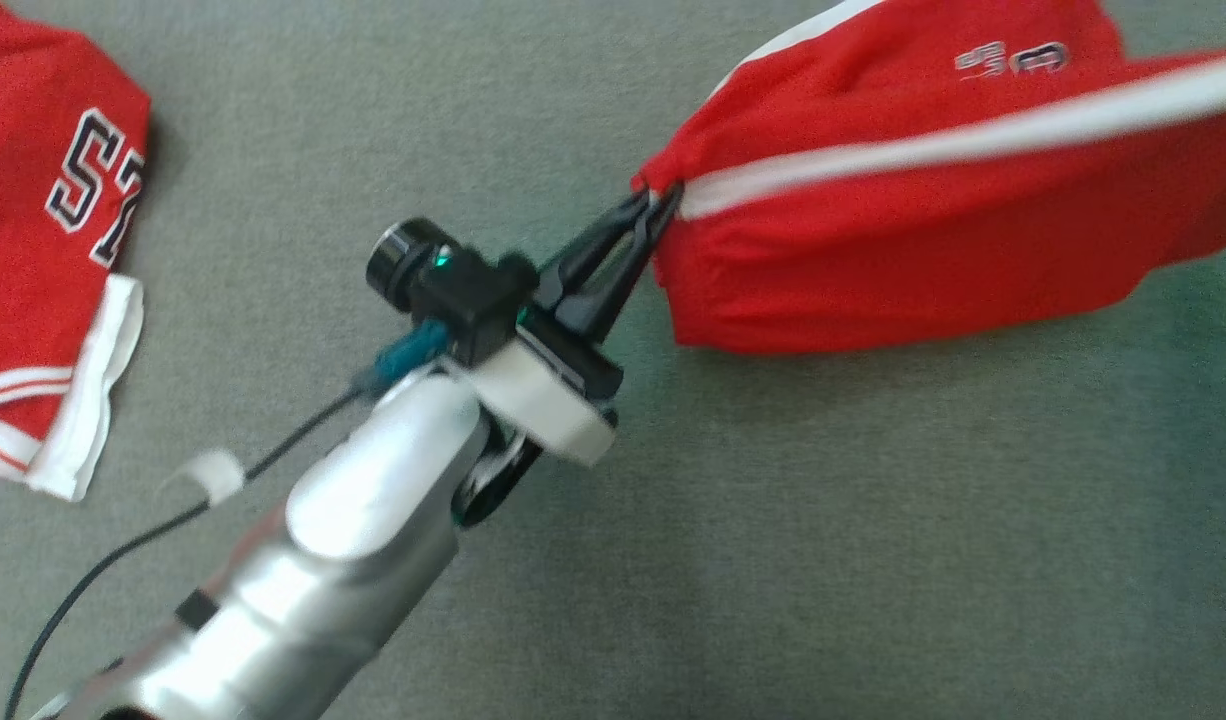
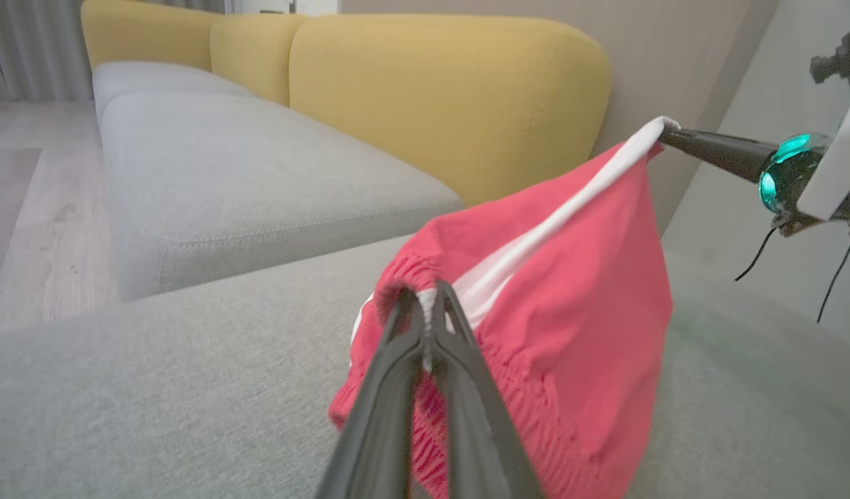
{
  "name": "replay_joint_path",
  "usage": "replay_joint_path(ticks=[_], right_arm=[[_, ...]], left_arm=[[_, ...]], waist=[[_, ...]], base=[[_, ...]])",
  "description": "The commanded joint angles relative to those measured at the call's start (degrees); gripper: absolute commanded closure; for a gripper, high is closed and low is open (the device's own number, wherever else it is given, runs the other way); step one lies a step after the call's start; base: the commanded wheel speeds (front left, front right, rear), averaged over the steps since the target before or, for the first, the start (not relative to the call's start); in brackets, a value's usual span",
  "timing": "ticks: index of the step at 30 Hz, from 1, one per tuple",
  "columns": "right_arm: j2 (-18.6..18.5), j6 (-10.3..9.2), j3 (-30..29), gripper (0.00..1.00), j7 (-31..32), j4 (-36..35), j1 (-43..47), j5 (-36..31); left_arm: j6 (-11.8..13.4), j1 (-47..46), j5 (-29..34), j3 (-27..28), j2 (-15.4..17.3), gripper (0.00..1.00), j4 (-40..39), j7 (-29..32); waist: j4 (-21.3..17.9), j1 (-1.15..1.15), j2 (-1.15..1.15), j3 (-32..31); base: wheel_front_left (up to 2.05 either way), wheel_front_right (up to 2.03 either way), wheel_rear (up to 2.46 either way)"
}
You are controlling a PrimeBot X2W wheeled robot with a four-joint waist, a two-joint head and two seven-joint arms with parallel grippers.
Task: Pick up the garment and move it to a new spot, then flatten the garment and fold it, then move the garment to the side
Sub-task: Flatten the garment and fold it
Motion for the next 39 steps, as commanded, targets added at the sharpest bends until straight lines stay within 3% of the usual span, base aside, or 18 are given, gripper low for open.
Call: replay_joint_path(ticks=[1,10,18,19,20,21,22,26,30,34,39], right_arm=[[-1.8,-0.04,0.9,1.00,0.4,-1.5,-0.5,0.4],[-5.7,-0.04,9.3,1.00,-0.2,13.3,-15.1,2.8],[-7.4,-0.04,18.1,1.00,-3.4,25.6,-26.4,2.6],[-7.4,-0.04,18.6,1.00,-3.8,26.7,-27.0,2.6],[-7.3,-0.04,19.0,1.00,-4.1,27.8,-27.5,2.7],[-7.1,-0.04,19.2,0.73,-4.5,28.9,-28.0,3.1],[-6.9,-0.04,19.6,0.00,-5.2,29.8,-28.4,3.6],[-5.8,-0.04,22.6,0.00,-7.4,31.5,-27.8,8.8],[-6.2,-0.04,26.4,0.00,-8.5,29.0,-25.5,18.7],[-9.3,-0.04,25.8,0.00,-9.2,30.7,-23.1,21.6],[-8.8,-0.04,21.6,0.00,-7.5,38.8,-21.4,22.0]], left_arm=[[0.1,-1.1,-0.3,2.1,0.4,1.00,-1.2,0.1],[0.4,-7.3,-1.0,3.0,-3.5,1.00,8.9,-0.2],[2.8,-10.1,1.5,5.0,-5.0,1.00,13.3,-1.9],[2.7,-10.1,1.5,5.0,-5.2,0.93,13.7,-1.9],[2.5,-10.1,1.6,5.1,-5.4,0.68,14.1,-2.0],[2.5,-10.1,1.7,5.2,-5.5,0.27,14.6,-2.0],[2.6,-10.0,1.8,5.4,-5.7,0.00,15.0,-2.0],[2.6,-8.4,1.8,7.6,-6.4,0.00,14.3,-2.1],[3.2,-4.4,3.3,11.4,-6.5,0.00,10.2,-2.1],[6.1,2.2,7.8,17.4,-6.0,0.00,1.8,-2.1],[10.4,12.2,15.3,24.1,-6.4,0.00,-9.7,-2.1]], waist=[[1.1,-0.02,0.00,1.2],[2.2,-0.02,0.00,4.2],[3.1,-0.02,0.00,6.2],[3.1,-0.02,0.00,6.2],[3.2,-0.02,0.00,6.2],[3.3,-0.02,0.00,6.2],[3.4,-0.02,0.00,6.1],[3.5,-0.02,0.00,5.2],[3.6,-0.02,0.00,4.0],[4.2,-0.02,0.00,2.7],[6.3,-0.02,0.00,1.2]], base=[[0.00,0.00,0.00],[0.00,0.00,0.00],[0.00,0.00,0.00],[0.00,0.00,0.00],[0.00,0.00,0.00],[0.00,0.00,0.00],[0.00,0.00,0.00],[0.00,0.00,0.00],[0.00,0.00,0.00],[0.00,0.00,0.00],[0.00,0.00,0.00]])
